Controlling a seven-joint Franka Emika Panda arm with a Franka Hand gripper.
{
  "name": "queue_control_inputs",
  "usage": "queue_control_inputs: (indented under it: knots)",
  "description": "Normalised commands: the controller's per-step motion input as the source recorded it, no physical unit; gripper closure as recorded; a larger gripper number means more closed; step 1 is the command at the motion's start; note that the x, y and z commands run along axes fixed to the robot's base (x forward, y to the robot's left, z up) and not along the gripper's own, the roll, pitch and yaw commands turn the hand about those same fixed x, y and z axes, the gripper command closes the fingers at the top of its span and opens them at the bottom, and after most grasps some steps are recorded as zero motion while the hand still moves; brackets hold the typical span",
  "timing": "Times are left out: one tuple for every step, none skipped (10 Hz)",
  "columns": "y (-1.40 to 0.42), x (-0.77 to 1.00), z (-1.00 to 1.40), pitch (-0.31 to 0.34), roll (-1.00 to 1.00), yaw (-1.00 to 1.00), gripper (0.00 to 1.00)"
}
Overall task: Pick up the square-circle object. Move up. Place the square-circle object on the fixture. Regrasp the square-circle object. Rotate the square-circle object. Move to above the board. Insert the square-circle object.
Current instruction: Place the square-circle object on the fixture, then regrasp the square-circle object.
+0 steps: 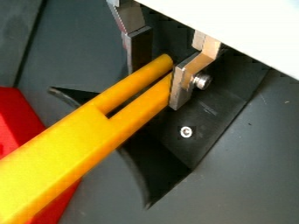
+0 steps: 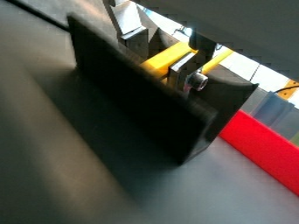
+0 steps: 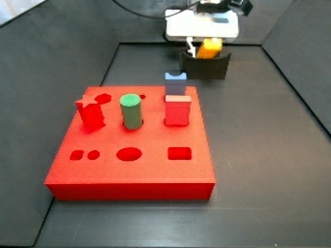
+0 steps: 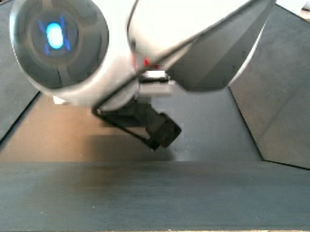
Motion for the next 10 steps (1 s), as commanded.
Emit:
queue_control_inputs:
  knots:
    - [0.07,0.09,-0.39,0.013,-0.13,-0.07,1.0]
    - [0.0,0.0,0.0,0.0,0.0,0.0,0.0]
    - [0.0,0.0,1.0,-0.044,-0.06,0.05,0.0]
    - [0.0,-0.01,1.0,-0.036,-0.05,0.06,0.0]
    - [0.0,-0.03,1.0,-0.022,-0.03,0.07,0.0]
    - [-0.01,-0.03,1.0,-0.006,0.0,0.07,0.0]
    - [0.0,-0.04,1.0,0.02,0.01,0.07,0.0]
    - [0.0,-0.04,0.85,0.059,0.02,0.06,0.0]
    - [0.0,-0.03,0.68,0.086,0.03,0.05,0.0]
    - [0.0,-0.02,0.56,0.1,0.03,0.03,0.0]
